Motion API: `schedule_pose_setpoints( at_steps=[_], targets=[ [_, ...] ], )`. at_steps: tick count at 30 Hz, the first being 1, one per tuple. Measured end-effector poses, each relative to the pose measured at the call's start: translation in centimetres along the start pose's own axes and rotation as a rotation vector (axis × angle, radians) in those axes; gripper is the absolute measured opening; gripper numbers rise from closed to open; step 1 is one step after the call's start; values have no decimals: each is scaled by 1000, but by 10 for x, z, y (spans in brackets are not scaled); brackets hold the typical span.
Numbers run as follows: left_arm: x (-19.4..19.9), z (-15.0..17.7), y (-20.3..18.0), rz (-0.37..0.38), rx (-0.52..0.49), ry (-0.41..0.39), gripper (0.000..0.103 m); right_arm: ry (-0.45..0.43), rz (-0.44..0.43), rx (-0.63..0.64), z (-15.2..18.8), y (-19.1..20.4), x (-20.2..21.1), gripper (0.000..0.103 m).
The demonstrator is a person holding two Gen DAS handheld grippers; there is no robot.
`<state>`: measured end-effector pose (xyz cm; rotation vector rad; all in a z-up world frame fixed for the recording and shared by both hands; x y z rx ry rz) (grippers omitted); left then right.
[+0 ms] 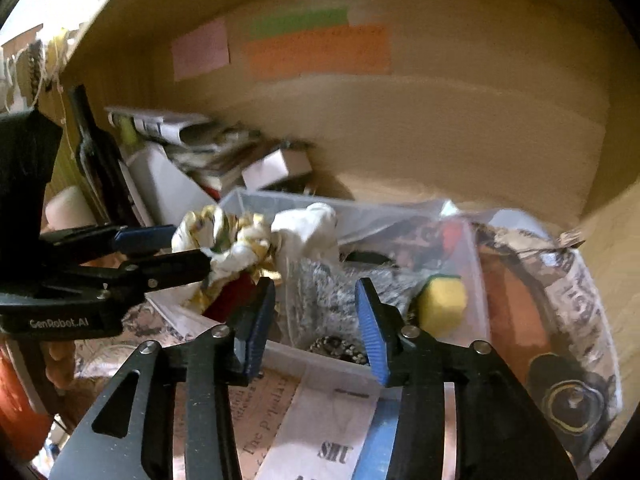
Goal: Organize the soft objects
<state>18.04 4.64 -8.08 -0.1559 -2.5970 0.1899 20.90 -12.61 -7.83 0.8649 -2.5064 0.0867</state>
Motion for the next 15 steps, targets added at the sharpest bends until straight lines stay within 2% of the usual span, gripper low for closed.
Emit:
schedule_pose_setpoints(
  at_steps=[4,9,13,15],
  targets=[
    [28,-6,-5,-4,-4,-68,62,-67,19,2,-9,1,26,40],
    [63,-13,-19,-19,-45,-173,62,-179,44,3,-20,6,67,50],
    [94,-16,-30,-27,-59,-274,71,-258,46,9,-26,14,97,55],
    [105,-16,-32,-30,-59,-308,73,-290,48,6,-28,17,107,62]
  ],
)
Point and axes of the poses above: each gripper's, at about its wrist camera, not at the fingertips, and x roughly against the way its jaws point, y to its left, z to its underside, the point moved 1 cm from there along -x, roughly the way its jaws point, and after that the axes turned 8 degrees about -y, right-handed, at the moved point
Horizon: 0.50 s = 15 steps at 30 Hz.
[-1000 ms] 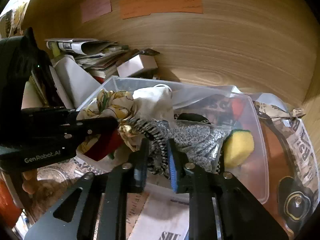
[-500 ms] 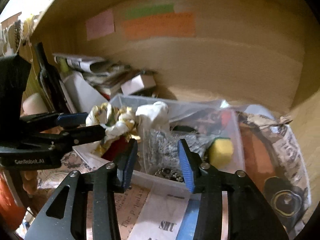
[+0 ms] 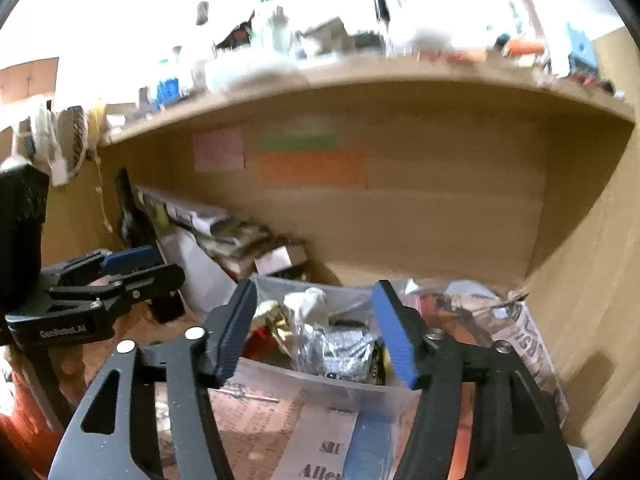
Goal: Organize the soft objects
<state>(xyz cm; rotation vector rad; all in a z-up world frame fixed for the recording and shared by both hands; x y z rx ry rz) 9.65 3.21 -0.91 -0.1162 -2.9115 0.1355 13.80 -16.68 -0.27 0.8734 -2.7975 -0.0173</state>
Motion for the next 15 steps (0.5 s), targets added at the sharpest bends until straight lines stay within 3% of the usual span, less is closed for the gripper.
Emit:
schedule_pose_setpoints(
  at_steps=[6,13,15],
  targets=[
    [24,-5,-6,-10,-3,-63,84,-72,-7,-3,-7,7,24,81],
    [46,-5,-13,-41,-22,-111,101,-94,3,-5,-6,12,36,89],
    [49,-4,-13,-43,-24,-115,102,-93,10,-6,-5,12,37,91]
  ],
)
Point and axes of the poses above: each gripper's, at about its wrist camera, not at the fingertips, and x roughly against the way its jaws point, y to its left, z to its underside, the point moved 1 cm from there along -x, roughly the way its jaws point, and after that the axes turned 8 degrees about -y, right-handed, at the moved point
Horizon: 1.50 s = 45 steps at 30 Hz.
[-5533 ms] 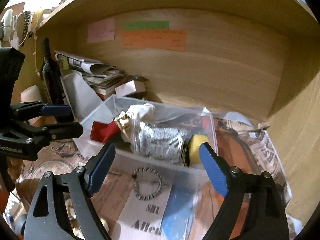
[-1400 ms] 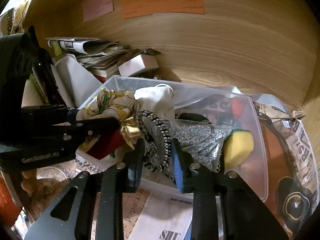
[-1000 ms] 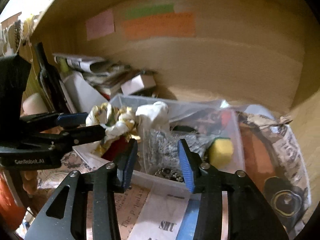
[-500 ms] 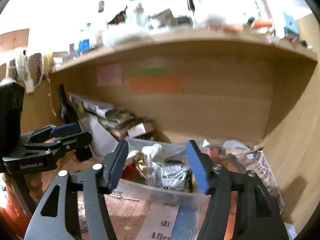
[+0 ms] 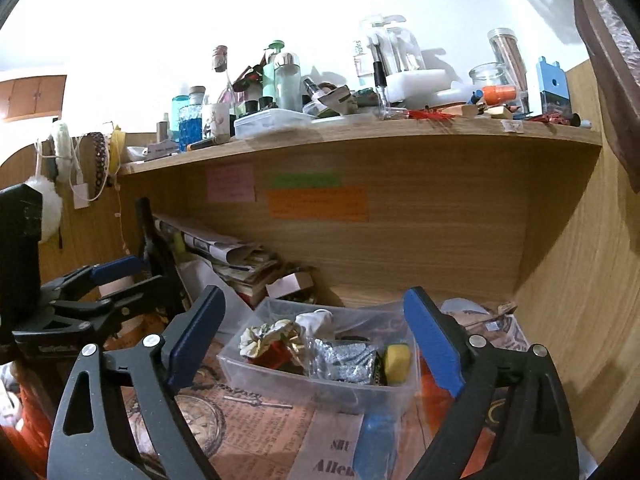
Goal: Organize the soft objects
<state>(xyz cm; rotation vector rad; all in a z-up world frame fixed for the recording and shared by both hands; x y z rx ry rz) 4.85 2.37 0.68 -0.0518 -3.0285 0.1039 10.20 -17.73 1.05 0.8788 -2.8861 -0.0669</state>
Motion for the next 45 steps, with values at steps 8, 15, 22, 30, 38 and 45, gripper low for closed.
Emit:
schedule_pose_setpoints(
  at_steps=[8,15,22,30,38,45],
  targets=[
    [0,2,-4,-4,-15,3,102,-13,19,-1,2,-1,5,101],
    [-1,4,-3,-4,-12,8,103,-13,24,-5,2,-2,4,102],
    [-1,5,-5,-10,-14,11,103,-14,22,-1,2,-1,4,103],
    [-2,5,-5,-11,-13,16,103,-14,23,1,2,1,4,103],
    [-3,5,-3,9,-18,18,103,-13,17,6,3,3,4,103],
    [-2,5,-4,13,-32,13,103,-13,16,6,3,3,3,103]
  ],
)
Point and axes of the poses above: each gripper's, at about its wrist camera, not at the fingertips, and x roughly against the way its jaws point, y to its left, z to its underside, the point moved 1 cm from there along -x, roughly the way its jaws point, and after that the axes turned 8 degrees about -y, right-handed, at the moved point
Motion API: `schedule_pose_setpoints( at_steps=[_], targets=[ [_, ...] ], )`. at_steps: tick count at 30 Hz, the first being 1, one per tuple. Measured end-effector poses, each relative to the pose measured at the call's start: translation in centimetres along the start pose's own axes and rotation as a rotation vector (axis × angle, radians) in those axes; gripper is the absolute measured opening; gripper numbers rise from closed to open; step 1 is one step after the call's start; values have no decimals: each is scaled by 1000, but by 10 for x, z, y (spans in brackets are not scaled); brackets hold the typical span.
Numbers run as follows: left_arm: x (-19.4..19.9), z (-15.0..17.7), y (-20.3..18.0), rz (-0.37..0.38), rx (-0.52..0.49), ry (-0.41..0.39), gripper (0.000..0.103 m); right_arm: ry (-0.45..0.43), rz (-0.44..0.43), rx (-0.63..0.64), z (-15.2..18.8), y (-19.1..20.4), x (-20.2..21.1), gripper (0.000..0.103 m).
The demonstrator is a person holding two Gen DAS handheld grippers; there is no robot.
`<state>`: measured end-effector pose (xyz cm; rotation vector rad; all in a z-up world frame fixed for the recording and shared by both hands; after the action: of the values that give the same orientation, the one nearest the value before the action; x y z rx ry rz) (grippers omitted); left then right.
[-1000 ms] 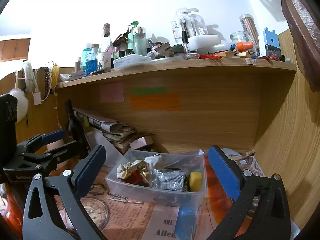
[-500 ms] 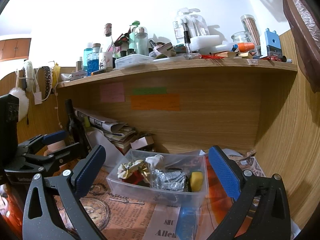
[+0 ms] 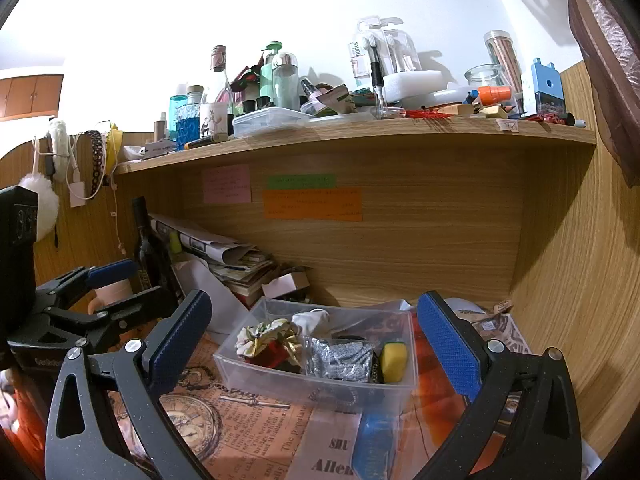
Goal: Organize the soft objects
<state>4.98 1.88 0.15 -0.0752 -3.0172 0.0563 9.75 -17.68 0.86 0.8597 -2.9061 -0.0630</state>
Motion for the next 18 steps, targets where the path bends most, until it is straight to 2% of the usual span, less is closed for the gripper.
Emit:
schedule_pose_setpoints(
  at_steps=[18],
  targets=[
    [-3,1,4,4,6,1,103,3,1,0,0,1,-1,103]
  ],
)
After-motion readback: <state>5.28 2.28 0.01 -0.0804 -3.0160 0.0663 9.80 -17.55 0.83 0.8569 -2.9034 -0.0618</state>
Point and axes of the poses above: each gripper's, at about its wrist camera, not at the fingertips, and x roughly against the way its jaws point, y to its left, z to its underside, the point moved 1 cm from there along -x, roughly the way its jaws point, and after that the axes turned 8 degrees about -y, right-handed, at the moved point
